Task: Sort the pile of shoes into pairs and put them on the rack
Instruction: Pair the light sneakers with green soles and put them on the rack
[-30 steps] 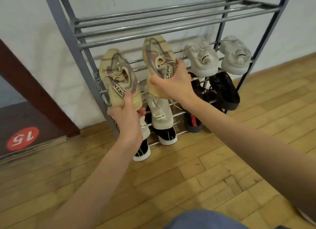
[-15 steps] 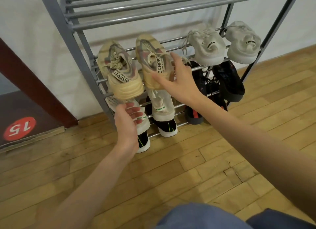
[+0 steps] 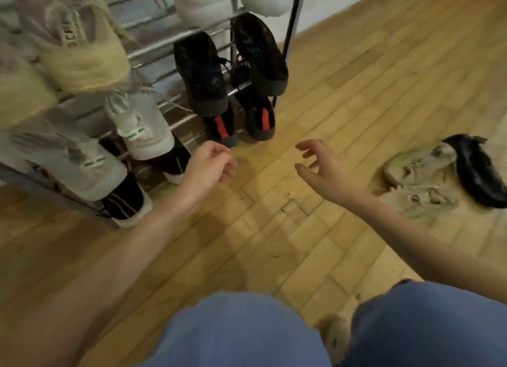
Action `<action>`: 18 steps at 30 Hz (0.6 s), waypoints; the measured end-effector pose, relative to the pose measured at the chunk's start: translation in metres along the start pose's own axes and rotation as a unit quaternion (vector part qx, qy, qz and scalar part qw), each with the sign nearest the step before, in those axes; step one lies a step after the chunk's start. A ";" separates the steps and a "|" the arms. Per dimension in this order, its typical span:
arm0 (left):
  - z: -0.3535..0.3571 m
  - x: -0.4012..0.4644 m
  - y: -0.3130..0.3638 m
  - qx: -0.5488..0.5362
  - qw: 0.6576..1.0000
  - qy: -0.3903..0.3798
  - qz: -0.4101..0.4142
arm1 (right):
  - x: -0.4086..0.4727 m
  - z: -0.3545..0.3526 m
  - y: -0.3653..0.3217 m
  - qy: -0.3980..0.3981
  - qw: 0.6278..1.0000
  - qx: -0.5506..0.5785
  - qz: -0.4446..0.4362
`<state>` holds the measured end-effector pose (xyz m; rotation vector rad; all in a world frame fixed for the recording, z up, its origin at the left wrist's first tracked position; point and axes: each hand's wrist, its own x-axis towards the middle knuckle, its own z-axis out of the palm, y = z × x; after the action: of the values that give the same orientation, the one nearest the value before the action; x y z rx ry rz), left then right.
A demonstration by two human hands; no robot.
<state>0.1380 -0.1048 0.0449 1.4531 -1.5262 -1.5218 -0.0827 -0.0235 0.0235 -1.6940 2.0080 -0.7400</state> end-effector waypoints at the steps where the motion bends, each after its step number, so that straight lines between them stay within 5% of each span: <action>1: 0.014 0.006 -0.001 0.007 1.000 -0.017 -0.003 | -0.009 -0.005 0.019 0.007 0.999 0.001 0.038; 8: 0.112 0.033 -0.003 0.084 0.990 -0.113 0.010 | -0.069 -0.019 0.134 0.069 0.969 0.011 0.239; 14: 0.190 0.048 -0.016 0.141 0.969 -0.203 0.018 | -0.090 -0.050 0.226 0.214 0.918 -0.055 0.328; 18: 0.241 0.060 -0.024 0.198 0.945 -0.259 0.031 | -0.075 -0.085 0.294 0.124 0.912 -0.129 0.370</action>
<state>-0.0904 -0.0703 -0.0482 1.2379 -2.2755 -1.7146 -0.3473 0.0974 -0.0979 -0.8219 2.7538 -0.4351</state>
